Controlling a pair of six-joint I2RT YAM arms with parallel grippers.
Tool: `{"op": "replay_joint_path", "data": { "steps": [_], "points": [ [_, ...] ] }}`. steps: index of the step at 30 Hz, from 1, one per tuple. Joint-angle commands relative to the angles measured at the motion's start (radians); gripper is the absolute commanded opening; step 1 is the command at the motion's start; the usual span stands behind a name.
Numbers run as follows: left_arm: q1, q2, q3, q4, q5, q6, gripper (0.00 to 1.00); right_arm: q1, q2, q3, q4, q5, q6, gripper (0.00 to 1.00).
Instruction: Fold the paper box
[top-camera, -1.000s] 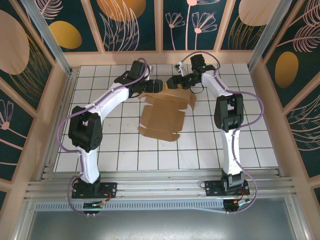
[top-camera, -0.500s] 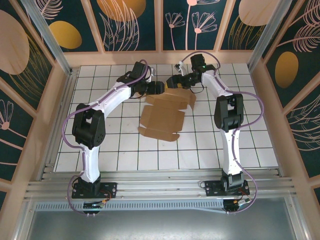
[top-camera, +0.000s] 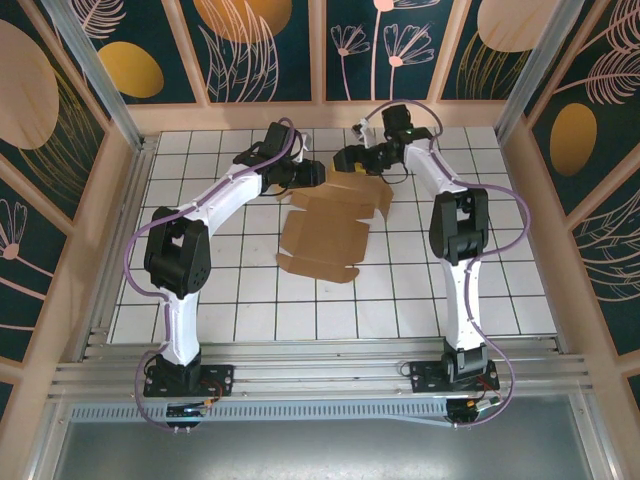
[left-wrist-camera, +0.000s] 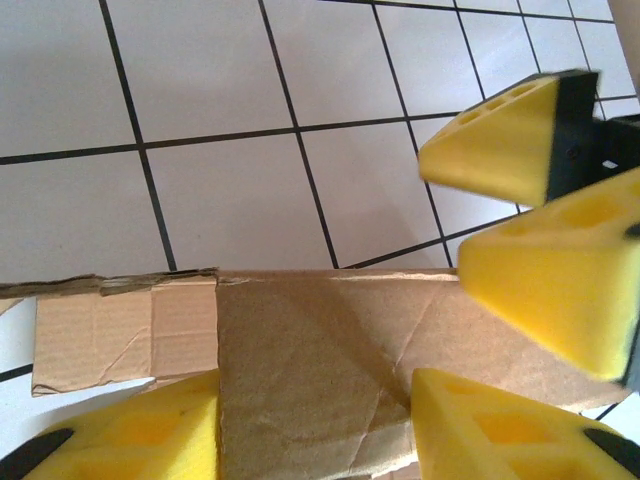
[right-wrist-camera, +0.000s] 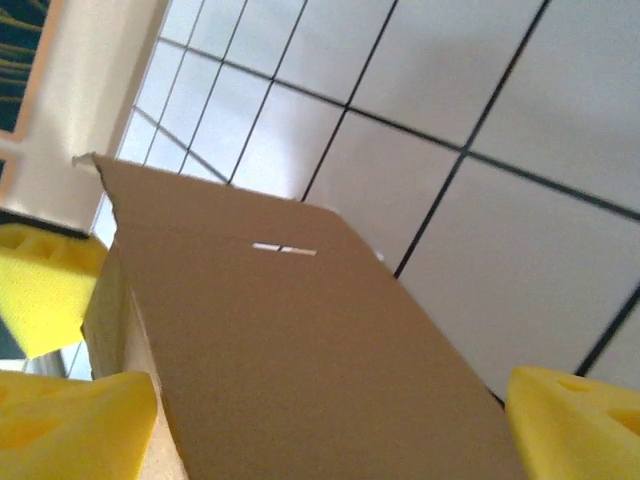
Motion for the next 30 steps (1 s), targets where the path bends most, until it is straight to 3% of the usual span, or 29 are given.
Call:
{"op": "replay_joint_path", "data": {
  "steps": [1, 4, 8, 14, 18, 24, 30],
  "points": [
    [0.004, 0.014, -0.001, -0.005, -0.025, 0.012, 0.47, -0.031, -0.150, -0.042, 0.139, 0.132, 0.180, 0.91],
    [0.004, 0.020, 0.001, -0.005, -0.025, 0.011, 0.46, -0.060, -0.226, -0.116, 0.219, 0.185, 0.308, 0.90],
    [0.004, 0.021, -0.003, 0.003, -0.024, 0.006, 0.46, -0.049, -0.363, -0.243, 0.221, 0.389, 0.427, 0.90],
    [0.004, 0.015, -0.006, 0.019, -0.015, 0.003, 0.47, 0.063, -0.665, -0.608, 0.309, 0.625, 0.532, 0.83],
    [0.004, 0.016, -0.004, 0.018, -0.014, 0.007, 0.47, 0.099, -0.705, -0.689, 0.316, 0.665, 0.590, 0.80],
    [0.004, 0.007, -0.018, 0.024, -0.016, 0.009, 0.47, 0.116, -0.619, -0.662, 0.343, 0.639, 0.623, 0.78],
    [0.003, -0.003, -0.039, 0.041, -0.011, 0.006, 0.48, 0.130, -0.544, -0.664, 0.426, 0.539, 0.678, 0.63]
  ]
}}
